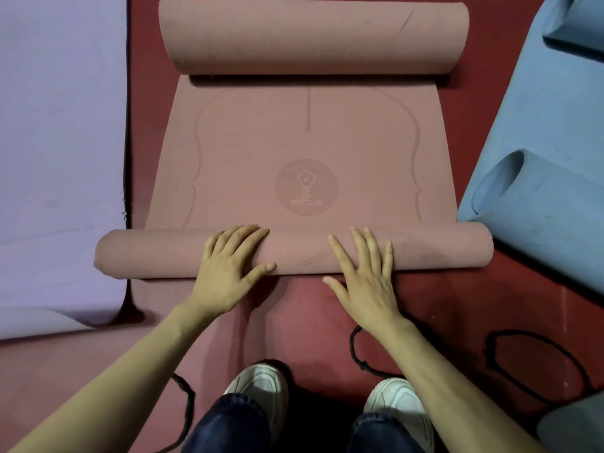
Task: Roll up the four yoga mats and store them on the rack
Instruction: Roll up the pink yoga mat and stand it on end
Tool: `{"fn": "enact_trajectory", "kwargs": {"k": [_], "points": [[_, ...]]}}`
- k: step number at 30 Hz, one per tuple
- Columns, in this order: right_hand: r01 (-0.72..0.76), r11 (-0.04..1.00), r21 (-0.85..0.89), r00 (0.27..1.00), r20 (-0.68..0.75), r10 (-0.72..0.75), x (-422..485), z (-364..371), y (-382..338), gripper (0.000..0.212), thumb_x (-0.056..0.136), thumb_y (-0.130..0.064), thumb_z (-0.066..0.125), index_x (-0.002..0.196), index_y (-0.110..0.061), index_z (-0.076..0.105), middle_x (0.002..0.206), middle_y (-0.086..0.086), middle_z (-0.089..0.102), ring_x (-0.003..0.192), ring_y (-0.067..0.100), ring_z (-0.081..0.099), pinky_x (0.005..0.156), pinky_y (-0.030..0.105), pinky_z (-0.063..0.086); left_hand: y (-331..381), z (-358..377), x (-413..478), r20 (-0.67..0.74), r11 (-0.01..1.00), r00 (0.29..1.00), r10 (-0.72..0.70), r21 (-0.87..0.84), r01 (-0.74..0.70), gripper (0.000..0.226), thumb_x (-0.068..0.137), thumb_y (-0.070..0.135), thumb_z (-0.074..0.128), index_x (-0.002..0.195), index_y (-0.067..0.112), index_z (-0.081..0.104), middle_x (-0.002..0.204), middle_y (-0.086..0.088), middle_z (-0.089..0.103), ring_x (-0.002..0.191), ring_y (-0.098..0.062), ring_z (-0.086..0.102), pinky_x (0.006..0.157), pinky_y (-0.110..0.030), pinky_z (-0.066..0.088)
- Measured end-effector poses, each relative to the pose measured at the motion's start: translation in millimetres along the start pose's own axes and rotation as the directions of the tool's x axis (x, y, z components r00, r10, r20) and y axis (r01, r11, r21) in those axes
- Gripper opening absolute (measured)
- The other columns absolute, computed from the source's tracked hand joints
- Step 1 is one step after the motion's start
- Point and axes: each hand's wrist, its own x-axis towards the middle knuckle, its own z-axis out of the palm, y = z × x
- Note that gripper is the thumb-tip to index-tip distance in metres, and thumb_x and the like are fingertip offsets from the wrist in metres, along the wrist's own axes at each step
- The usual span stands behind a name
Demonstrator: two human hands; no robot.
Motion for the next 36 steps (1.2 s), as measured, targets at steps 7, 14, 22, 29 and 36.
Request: {"fn": "enact_trajectory", "kwargs": {"k": [7, 14, 22, 29, 36], "points": [[0.041, 0.999, 0.012, 0.994, 0.101, -0.042, 32.4, -13.5, 9.9, 0.11, 0.064, -0.045, 0.081, 0.15, -0.035, 0.014, 0.155, 0.011, 0.02, 0.144, 0.028, 0.008, 0.112, 0.046, -0.01, -12.0, -14.8, 32.4, 0.048, 0.996, 0.996, 0.075, -0.043, -0.073, 0.09, 0.077, 0.083, 0.026, 0.137, 0.02, 0.049, 0.138, -0.001, 0.051, 0.124, -0.02, 0.044, 0.107, -0.035, 0.022], [0.009, 1.0, 0.022, 0.99, 0.139, -0.012, 53.4, -21.7, 10.6, 0.093, 0.077, -0.055, 0.065, 0.15, -0.036, 0.01, 0.156, 0.007, 0.016, 0.144, 0.025, 0.006, 0.114, 0.044, -0.009, -18.9, -13.8, 43.5, 0.087, 0.972, 0.98, 0.179, 0.14, -0.19, 0.104, 0.069, 0.088, 0.033, 0.131, 0.007, 0.052, 0.126, -0.009, 0.059, 0.112, -0.029, 0.058, 0.096, -0.044, 0.04], [0.077, 0.993, -0.088, 0.995, -0.06, -0.082, 47.6, -14.5, 7.9, 0.085, 0.05, -0.048, 0.087, 0.124, -0.018, 0.06, 0.111, 0.017, 0.061, 0.103, 0.034, 0.058, 0.094, 0.052, 0.038, -8.9, -19.7, 40.4, 0.068, 0.976, 0.986, 0.151, 0.148, -0.16, 0.096, 0.064, 0.087, 0.036, 0.114, 0.01, 0.063, 0.106, -0.007, 0.069, 0.094, -0.03, 0.065, 0.082, -0.043, 0.048], [0.083, 0.996, -0.02, 0.996, -0.037, -0.084, 0.9, -14.3, -8.2, 0.088, 0.046, -0.052, 0.086, 0.124, -0.022, 0.058, 0.109, 0.013, 0.059, 0.103, 0.03, 0.056, 0.092, 0.043, 0.026, -4.4, -18.4, -12.9, 0.028, 0.979, 0.986, 0.166, 0.115, -0.168, 0.086, 0.067, 0.08, 0.046, 0.111, 0.009, 0.065, 0.103, -0.006, 0.069, 0.089, -0.028, 0.064, 0.082, -0.037, 0.039], [0.085, 0.995, 0.049, 0.996, 0.01, -0.086, -45.4, -15.1, -16.3, 0.086, 0.053, -0.053, 0.082, 0.127, -0.026, 0.049, 0.116, 0.009, 0.057, 0.105, 0.028, 0.053, 0.093, 0.042, 0.032, 1.8, -11.9, -54.7, 0.03, 0.979, 0.985, 0.17, 0.108, -0.172, 0.082, 0.069, 0.077, 0.05, 0.111, 0.009, 0.068, 0.106, -0.006, 0.069, 0.09, -0.028, 0.063, 0.082, -0.037, 0.039]]}}
